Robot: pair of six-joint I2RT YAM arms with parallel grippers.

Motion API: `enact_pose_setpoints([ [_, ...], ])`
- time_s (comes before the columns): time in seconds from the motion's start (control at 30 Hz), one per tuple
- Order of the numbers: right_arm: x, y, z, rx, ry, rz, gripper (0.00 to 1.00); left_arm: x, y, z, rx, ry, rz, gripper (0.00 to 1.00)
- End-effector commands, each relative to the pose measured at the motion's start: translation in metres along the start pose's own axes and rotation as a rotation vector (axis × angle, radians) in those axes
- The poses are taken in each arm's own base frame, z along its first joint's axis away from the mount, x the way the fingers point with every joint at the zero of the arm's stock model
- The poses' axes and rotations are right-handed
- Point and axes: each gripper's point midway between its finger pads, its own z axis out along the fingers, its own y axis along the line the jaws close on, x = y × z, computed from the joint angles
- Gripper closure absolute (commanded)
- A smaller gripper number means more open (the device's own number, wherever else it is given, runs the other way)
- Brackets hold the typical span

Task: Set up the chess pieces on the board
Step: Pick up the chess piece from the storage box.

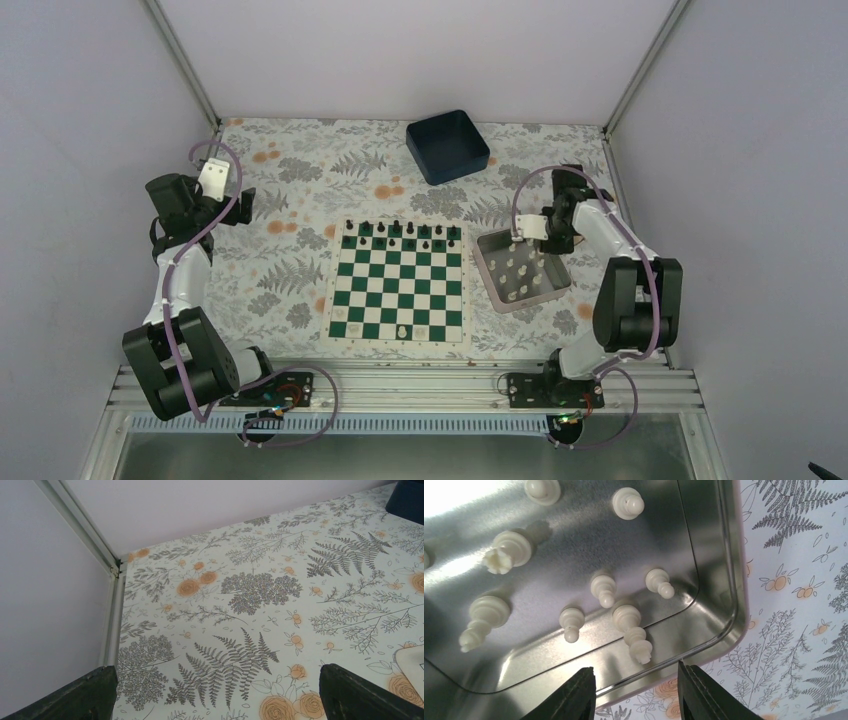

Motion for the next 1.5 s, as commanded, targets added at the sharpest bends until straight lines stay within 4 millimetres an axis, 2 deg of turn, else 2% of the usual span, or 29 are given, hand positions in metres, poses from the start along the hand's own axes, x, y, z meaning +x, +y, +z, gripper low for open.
enact_pose_setpoints([
  [0.0, 0.005, -0.004, 0.012, 0.002, 0.02, -0.044, 0.57, -0.005, -0.001, -0.003, -0.002, -0.024, 0.002, 0.0],
  [0.27, 0.007, -0.003, 0.027, -0.028, 0.039, -0.043, 0.58, -0.004, -0.001, -0.003, 0.001, -0.02, 0.001, 0.0],
  [0.5, 0.008, -0.006, 0.03, -0.018, 0.043, -0.042, 0.59, -0.003, -0.001, -0.002, 0.002, -0.018, 0.0, 0.0],
  [0.63, 0.008, 0.0, 0.042, -0.059, 0.05, -0.046, 0.61, -0.001, -0.001, 0.0, 0.007, -0.012, -0.001, 0.0],
  [0.8, 0.012, 0.003, 0.046, -0.079, 0.069, -0.044, 0.64, -0.001, -0.002, 0.0, 0.012, -0.012, 0.001, 0.0],
  [0.93, 0.012, 0.003, 0.047, -0.081, 0.078, -0.047, 0.72, -0.001, -0.002, 0.0, 0.011, -0.01, 0.0, 0.0],
  [1.1, 0.013, 0.001, 0.043, -0.073, 0.095, -0.048, 0.84, -0.001, -0.002, 0.0, 0.012, -0.012, 0.0, 0.0],
  [1.23, 0.01, -0.003, 0.034, -0.06, 0.093, -0.049, 0.89, 0.0, -0.002, 0.001, 0.013, -0.01, -0.002, 0.0],
  [1.4, -0.002, -0.012, 0.015, -0.041, 0.057, -0.042, 0.9, -0.001, -0.002, 0.001, 0.013, -0.012, -0.002, 0.0],
  [1.47, -0.011, -0.019, -0.006, -0.007, 0.029, -0.04, 0.9, -0.002, -0.002, 0.001, 0.013, -0.013, -0.001, 0.0],
])
